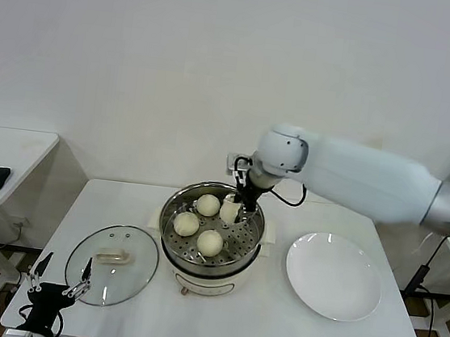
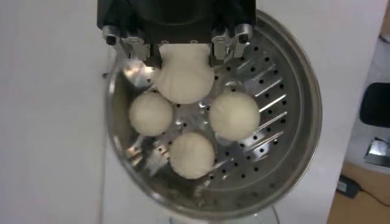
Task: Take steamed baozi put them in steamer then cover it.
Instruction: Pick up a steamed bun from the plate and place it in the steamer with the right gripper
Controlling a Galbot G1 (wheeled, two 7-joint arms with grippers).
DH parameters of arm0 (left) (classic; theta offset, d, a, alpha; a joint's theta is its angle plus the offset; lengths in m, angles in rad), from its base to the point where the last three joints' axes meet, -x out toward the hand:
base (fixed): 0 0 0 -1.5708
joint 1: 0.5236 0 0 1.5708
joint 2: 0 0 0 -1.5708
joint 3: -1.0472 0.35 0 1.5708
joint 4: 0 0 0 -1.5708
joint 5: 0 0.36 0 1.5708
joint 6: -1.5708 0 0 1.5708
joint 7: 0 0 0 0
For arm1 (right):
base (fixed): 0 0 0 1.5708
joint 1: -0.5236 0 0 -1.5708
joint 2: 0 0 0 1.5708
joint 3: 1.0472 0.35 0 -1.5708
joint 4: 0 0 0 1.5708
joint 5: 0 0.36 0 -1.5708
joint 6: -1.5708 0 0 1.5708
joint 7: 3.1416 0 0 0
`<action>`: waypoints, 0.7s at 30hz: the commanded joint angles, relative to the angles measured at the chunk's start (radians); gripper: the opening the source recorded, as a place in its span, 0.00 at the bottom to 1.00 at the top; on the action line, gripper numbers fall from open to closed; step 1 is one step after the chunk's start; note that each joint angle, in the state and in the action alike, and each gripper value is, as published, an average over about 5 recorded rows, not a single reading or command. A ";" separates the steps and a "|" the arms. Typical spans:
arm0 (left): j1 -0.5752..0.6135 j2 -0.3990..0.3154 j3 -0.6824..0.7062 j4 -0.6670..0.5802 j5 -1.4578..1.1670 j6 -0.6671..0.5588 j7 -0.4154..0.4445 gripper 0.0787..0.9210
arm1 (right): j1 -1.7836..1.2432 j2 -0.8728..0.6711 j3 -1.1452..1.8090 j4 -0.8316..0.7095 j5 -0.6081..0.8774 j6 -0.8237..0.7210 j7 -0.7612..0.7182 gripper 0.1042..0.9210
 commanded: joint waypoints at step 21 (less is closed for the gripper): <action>-0.004 -0.007 -0.005 0.010 -0.002 -0.007 -0.004 0.88 | -0.143 0.054 0.031 -0.102 -0.105 -0.041 0.067 0.50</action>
